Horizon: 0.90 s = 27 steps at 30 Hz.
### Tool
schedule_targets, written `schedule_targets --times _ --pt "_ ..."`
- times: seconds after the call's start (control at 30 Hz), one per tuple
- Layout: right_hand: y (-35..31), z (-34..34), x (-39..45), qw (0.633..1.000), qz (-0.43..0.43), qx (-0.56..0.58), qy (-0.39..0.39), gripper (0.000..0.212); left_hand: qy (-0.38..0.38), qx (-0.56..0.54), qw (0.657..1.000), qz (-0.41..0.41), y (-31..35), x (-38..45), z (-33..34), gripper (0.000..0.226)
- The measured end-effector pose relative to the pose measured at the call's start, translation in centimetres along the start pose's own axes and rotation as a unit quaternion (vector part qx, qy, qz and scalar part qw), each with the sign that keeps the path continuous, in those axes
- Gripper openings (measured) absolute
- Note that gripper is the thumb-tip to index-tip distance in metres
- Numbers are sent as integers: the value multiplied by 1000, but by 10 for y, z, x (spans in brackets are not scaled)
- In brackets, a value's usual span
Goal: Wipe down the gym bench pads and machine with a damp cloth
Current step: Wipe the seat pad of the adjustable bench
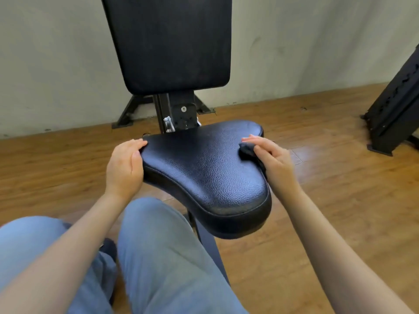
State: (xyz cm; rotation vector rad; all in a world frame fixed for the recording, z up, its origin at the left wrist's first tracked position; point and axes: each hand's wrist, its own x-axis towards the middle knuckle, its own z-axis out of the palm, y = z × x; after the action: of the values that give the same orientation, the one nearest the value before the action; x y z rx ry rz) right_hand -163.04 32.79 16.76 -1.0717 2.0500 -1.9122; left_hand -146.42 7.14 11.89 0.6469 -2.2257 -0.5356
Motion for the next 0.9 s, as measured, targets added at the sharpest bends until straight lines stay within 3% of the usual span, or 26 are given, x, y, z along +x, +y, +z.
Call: schedule_targets --times 0.23,0.37,0.47,0.6,0.77,0.9 --pt "-40 -9 -85 963 -218 -146 -57 25 -3 6 1000 -12 1 0 -2 54" --pt "-53 31 -92 895 -334 -291 -43 24 -14 13 1000 -21 2 0 -3 56" --pt "-59 53 -89 866 -354 -351 -38 20 -29 12 999 -31 4 1 -6 52" --pt "-46 22 -95 898 -342 -274 -39 25 -36 -10 998 -43 6 1 -10 50" --pt "-38 15 -108 941 -256 -221 15 36 -36 -31 997 -55 8 0 -10 48" --pt "-49 33 -106 925 -292 -241 16 29 -55 -24 995 -85 18 2 -16 37"
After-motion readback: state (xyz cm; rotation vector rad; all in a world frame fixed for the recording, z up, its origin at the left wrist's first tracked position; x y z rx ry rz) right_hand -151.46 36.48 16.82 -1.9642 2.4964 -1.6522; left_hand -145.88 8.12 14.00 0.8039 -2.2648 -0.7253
